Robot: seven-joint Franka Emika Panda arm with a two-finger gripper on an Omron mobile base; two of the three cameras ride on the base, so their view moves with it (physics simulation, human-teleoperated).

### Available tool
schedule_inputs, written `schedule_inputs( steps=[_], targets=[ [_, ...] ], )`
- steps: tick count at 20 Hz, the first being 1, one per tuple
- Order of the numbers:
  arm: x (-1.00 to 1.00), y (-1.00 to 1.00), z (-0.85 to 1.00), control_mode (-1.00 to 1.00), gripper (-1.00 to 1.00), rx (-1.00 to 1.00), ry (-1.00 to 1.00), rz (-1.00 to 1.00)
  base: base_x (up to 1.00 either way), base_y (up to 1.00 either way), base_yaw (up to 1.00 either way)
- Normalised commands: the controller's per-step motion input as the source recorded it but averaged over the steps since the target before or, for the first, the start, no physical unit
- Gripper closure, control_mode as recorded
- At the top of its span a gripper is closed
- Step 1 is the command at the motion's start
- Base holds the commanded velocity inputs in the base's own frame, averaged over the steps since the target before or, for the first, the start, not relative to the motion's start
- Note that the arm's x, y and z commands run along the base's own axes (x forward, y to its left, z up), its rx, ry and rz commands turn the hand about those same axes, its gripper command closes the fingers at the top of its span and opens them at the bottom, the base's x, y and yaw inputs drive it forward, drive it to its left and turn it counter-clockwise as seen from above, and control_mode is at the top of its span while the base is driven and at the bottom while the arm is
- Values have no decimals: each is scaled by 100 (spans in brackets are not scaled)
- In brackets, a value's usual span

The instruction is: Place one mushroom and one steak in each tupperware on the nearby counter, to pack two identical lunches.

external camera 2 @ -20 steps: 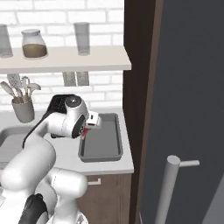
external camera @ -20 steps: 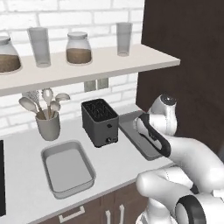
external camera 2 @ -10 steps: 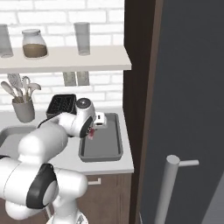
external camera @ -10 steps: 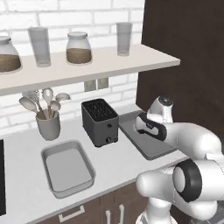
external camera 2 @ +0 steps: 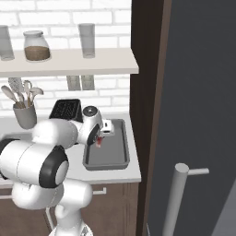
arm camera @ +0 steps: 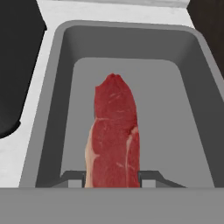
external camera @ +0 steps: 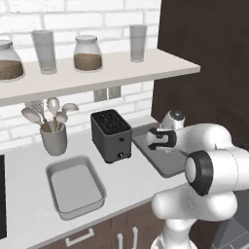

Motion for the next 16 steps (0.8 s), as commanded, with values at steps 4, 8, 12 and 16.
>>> schedule_inputs(
  steps=[4, 8, 12, 16],
  targets=[
    [10, -3, -34, -100, 100, -1, 0, 3, 0, 0, 0],
    [8, -13, -23, -100, -100, 0, 0, 3, 0, 0, 0],
    [4, -7, -1, -100, -100, 0, -4, 3, 0, 0, 0],
    [0, 0, 49, -100, -100, 0, -11, 1, 0, 0, 0]
  ],
)
